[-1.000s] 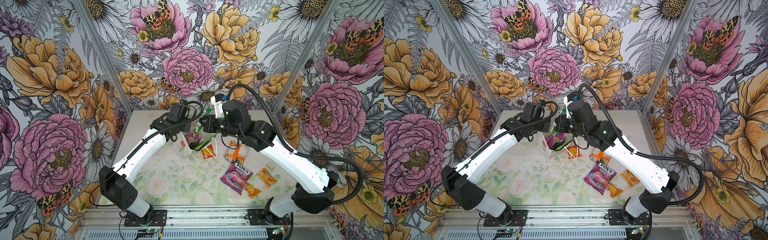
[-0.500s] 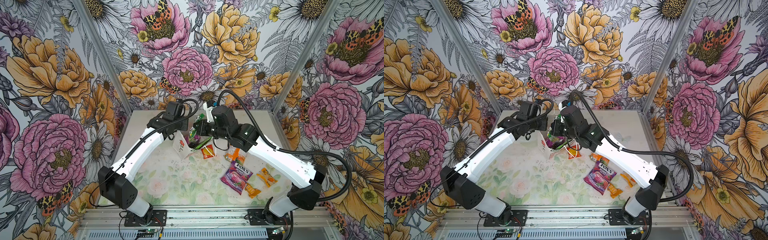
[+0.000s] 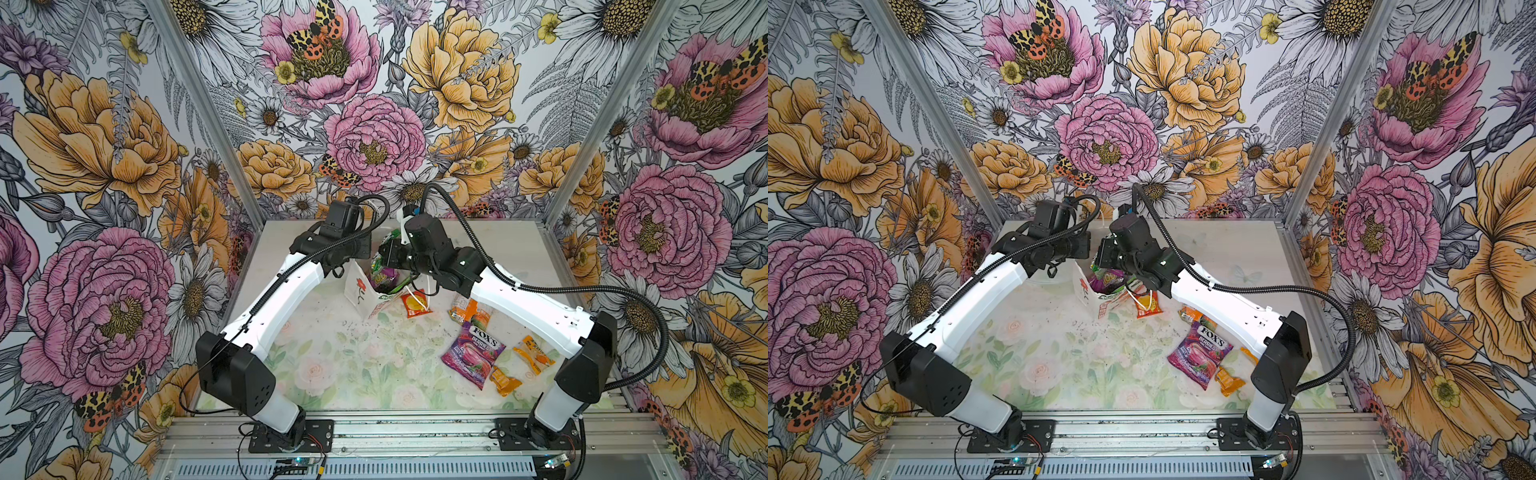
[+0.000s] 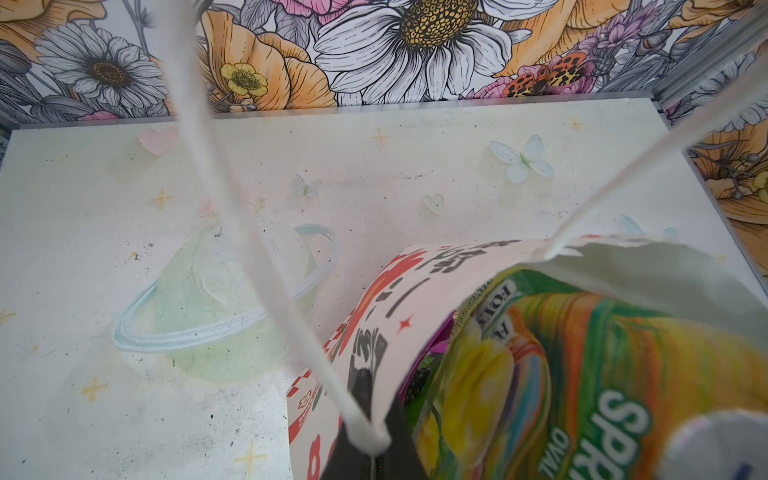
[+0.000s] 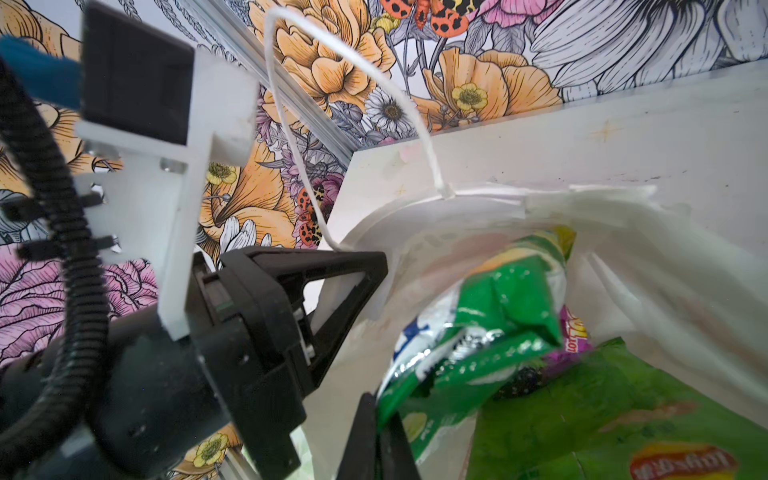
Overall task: Place the snacks into the paper bag
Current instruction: 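Carry the green candy bag over the paper bag opening and lower it in, then push the green candy bag deeper into the paper bag with the right gripper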
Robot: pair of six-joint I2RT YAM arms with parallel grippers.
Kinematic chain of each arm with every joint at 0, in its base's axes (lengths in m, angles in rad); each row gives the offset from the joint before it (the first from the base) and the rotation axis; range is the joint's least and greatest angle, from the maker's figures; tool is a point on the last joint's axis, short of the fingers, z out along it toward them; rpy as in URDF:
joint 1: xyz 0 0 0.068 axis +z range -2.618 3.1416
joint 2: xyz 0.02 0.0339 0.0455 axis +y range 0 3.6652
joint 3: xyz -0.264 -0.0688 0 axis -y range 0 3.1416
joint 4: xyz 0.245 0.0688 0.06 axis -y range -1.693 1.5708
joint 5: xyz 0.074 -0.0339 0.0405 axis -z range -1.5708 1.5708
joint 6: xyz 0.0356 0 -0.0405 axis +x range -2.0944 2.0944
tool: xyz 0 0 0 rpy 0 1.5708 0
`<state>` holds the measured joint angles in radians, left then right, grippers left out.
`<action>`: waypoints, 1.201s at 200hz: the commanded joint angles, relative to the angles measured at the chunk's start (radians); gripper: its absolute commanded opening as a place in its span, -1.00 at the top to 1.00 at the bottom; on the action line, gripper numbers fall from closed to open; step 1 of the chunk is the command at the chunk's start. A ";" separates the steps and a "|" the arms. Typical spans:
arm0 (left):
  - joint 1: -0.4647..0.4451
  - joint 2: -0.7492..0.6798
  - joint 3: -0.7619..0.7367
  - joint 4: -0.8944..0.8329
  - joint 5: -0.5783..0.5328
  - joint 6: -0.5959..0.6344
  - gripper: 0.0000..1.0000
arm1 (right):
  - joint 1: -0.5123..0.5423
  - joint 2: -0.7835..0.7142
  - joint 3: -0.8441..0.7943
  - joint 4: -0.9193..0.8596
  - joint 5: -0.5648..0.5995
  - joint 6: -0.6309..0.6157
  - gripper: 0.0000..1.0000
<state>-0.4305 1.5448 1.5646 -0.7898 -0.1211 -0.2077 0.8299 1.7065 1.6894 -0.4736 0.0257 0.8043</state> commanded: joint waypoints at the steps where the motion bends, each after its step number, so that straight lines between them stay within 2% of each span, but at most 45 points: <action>1: 0.015 -0.011 0.024 0.054 -0.002 -0.032 1.00 | -0.003 0.025 0.038 0.093 0.058 0.004 1.00; 126: 0.038 -0.005 0.024 0.054 0.021 -0.047 1.00 | -0.001 0.168 0.096 0.061 0.074 0.036 1.00; 151: 0.038 -0.005 0.026 0.054 0.026 -0.046 1.00 | -0.002 0.200 0.136 0.053 0.055 0.031 1.00; 178: 0.038 -0.005 0.025 0.054 0.021 -0.044 1.00 | -0.002 0.241 0.196 0.053 -0.015 0.012 1.00; 211: 0.038 -0.005 0.024 0.055 0.015 -0.044 1.00 | 0.001 0.232 0.208 0.055 -0.028 -0.008 1.00; 240: 0.040 -0.007 0.024 0.055 0.011 -0.044 1.00 | -0.002 0.173 0.189 0.061 0.011 -0.038 1.00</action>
<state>-0.3958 1.5471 1.5646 -0.7986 -0.1139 -0.2367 0.8299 1.9457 1.8526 -0.4526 0.0216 0.8093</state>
